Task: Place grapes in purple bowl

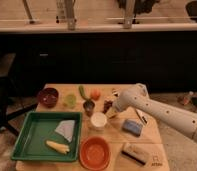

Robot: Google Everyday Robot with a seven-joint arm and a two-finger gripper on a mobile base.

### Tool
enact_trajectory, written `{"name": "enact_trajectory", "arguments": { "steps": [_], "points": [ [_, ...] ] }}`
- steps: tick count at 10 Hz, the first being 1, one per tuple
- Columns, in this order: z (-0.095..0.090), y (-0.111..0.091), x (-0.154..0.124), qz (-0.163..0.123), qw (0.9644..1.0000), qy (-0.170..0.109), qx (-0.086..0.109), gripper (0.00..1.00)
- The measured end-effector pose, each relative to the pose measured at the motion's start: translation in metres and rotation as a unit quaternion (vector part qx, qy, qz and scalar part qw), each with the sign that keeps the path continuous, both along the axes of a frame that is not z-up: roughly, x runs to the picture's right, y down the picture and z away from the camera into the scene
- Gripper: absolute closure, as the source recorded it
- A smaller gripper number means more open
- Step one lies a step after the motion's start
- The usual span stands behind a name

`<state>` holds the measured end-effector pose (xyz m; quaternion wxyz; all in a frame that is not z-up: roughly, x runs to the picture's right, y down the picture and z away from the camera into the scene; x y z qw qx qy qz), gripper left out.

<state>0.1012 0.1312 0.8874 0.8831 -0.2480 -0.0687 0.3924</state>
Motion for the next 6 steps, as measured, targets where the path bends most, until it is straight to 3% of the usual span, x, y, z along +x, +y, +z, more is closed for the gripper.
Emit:
{"name": "enact_trajectory", "arguments": {
  "steps": [6],
  "points": [
    [0.0037, -0.0011, -0.0066, -0.002, 1.0000, -0.006, -0.004, 0.20]
  ]
}}
